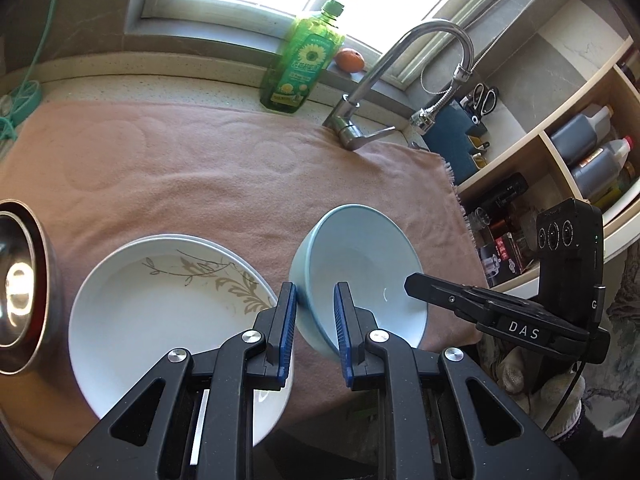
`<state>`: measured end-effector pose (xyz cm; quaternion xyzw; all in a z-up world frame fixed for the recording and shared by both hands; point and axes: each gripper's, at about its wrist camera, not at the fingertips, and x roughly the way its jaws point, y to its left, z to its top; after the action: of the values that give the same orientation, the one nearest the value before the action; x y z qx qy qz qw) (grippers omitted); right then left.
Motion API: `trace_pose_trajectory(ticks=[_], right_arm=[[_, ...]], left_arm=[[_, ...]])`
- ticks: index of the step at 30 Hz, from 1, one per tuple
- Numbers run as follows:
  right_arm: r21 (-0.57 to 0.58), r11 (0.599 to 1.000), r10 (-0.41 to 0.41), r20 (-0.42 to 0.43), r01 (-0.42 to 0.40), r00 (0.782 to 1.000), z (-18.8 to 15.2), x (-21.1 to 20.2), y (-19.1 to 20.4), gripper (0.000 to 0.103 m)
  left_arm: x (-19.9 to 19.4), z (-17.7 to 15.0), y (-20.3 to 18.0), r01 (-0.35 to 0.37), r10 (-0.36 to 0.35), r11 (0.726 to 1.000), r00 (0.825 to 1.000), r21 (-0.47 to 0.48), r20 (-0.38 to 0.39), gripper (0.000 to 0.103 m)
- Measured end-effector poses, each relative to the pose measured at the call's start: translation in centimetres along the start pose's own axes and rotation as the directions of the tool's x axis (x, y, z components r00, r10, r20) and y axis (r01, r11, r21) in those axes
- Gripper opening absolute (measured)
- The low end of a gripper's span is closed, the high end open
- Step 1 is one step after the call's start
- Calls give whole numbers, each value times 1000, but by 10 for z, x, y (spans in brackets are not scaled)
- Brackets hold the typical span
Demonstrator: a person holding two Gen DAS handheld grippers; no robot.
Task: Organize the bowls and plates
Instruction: 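Lift the pale blue bowl and carry it toward the nested steel bowls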
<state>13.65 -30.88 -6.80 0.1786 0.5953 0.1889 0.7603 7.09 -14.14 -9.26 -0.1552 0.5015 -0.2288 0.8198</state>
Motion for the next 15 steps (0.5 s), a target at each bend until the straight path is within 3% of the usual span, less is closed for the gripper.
trace_pose_trajectory(ticks=[15], right_arm=[[-168,984,63,-21,-65,998,29,38,95,11]], left_arm=[[-64,0,62,-45,64,991,987,-124,148,17]])
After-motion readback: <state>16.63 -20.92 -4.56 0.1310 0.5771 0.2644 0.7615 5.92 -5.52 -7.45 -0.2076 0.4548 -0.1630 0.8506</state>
